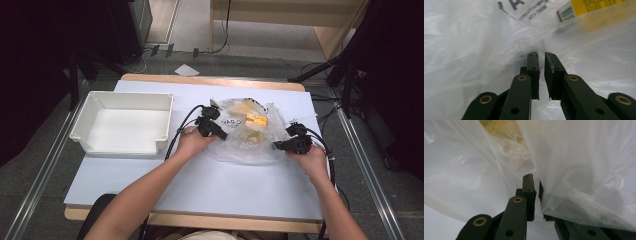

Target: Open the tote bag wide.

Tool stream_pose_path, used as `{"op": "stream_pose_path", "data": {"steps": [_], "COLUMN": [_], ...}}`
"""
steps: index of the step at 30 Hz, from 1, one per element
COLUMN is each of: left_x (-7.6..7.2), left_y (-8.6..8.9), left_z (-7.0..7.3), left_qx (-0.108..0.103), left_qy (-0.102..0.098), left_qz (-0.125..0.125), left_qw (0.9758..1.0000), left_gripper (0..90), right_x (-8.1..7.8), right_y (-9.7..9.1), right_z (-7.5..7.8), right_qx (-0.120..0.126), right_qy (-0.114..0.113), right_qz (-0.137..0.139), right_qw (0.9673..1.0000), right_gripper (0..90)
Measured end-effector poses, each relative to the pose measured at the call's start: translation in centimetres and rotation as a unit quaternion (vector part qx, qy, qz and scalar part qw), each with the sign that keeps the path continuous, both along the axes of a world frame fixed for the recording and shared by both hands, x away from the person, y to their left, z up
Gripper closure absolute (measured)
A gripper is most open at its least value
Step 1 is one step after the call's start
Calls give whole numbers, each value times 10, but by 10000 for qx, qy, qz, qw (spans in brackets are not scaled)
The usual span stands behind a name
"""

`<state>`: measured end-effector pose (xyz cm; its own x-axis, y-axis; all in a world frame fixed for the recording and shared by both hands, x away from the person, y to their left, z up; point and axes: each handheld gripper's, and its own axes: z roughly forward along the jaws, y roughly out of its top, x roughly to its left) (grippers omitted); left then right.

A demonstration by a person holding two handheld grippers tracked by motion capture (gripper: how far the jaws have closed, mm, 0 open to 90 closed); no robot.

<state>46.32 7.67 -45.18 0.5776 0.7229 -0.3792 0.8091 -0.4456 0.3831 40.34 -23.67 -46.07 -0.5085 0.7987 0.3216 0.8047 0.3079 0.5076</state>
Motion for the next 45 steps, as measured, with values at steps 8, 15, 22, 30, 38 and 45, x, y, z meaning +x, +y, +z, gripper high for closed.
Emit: {"op": "stream_pose_path", "data": {"steps": [8,15,22,30,38,45], "left_x": [3,7,12,15,17,18], "left_y": [8,18,25,29,34,37], "left_z": [2,3,4,4,4,4], "left_qx": [140,163,209,258,289,298], "left_qy": [-87,-95,-178,-253,-306,-336], "left_qz": [209,417,565,654,742,788], "left_qw": [9996,9990,9980,9972,9964,9959], "left_gripper": [827,813,812,810,824,822], "right_x": [-9,-18,-20,-21,-22,-23], "right_y": [-8,-24,-42,-53,-64,-66], "right_z": [-4,-4,-4,-5,-7,-8], "right_qx": [-162,-280,-323,-276,-255,-232], "right_qy": [17,-8,-4,-45,-120,-138], "right_qz": [-42,-149,-328,-467,-615,-661], "right_qw": [9999,9995,9989,9985,9977,9974], "right_gripper": [846,850,852,852,864,884]}}
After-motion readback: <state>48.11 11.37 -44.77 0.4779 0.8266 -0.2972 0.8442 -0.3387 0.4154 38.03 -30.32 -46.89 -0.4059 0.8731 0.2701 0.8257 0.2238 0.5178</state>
